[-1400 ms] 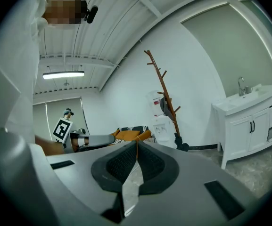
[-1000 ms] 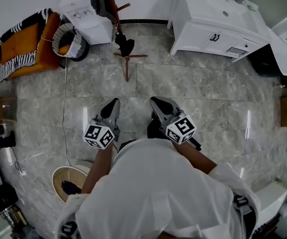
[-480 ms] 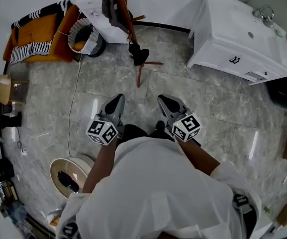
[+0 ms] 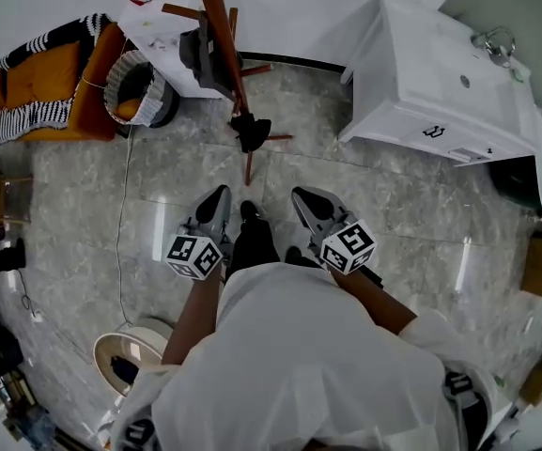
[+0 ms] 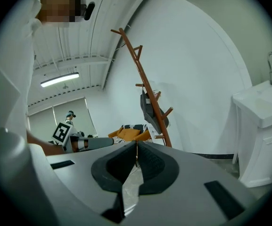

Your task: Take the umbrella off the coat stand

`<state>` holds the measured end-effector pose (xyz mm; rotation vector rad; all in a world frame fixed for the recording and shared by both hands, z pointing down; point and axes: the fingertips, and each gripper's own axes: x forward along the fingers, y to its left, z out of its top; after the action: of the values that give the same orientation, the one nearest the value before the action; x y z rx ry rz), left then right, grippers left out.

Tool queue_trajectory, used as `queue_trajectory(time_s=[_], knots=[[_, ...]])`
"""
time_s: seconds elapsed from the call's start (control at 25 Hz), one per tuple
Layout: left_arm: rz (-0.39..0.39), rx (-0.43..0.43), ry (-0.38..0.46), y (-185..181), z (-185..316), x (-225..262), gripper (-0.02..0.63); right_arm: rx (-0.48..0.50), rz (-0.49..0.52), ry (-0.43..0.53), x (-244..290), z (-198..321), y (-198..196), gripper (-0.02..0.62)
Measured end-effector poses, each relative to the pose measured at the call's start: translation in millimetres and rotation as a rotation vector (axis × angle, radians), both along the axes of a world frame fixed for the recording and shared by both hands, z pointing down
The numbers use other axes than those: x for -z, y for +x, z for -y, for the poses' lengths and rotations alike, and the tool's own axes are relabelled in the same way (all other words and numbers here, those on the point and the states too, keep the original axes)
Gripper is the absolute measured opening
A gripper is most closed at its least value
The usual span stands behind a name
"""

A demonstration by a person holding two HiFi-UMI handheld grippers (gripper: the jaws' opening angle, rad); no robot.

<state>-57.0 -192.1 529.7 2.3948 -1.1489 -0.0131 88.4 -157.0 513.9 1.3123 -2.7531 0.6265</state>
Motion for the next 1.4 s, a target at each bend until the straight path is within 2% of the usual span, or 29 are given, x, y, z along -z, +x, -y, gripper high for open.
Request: queue_trajectory(time_s=[0.32, 0.56, 0.68, 0.88, 1.04, 1.24, 1.4], knots=[[0.016, -0.066, -0.024, 2.8, 97.0, -28.6, 0.017, -0.075, -0.038, -0.053, -14.4, 83.1, 8.6, 0.015], [0.052, -0.088, -0.025, 1.2, 150.9, -51.1, 0.018, -0.104, -0.032, -0.021, -12.9, 133.5, 17.8, 0.015], [0.075, -0.048, -0.028, 13.4, 158.6, -62.2, 0.018, -0.055, -0.029, -0.016, -12.5, 141.0, 33.2, 0.015], [0.123, 0.028, -0.052, 48.3, 154.3, -78.9, 0.021, 0.114, -0.008, -0.055, -27.9, 136.0, 53.7, 0.015], [0.117, 0.145, -0.076, 44.6, 153.9, -95.0, 0.045, 0.219, 0.004, -0.077, -42.1, 143.5, 45.6, 0.015], [0.114, 0.188, -0.109, 35.0, 166.4, -125.6, 0.1, 0.274, -0.026, -0.043, -41.7, 149.4, 31.5, 0.015], [0.113, 0.181, -0.156, 32.4, 180.3, -160.4, 0.167, 0.23, -0.045, -0.035, -41.4, 149.2, 30.7, 0.015]])
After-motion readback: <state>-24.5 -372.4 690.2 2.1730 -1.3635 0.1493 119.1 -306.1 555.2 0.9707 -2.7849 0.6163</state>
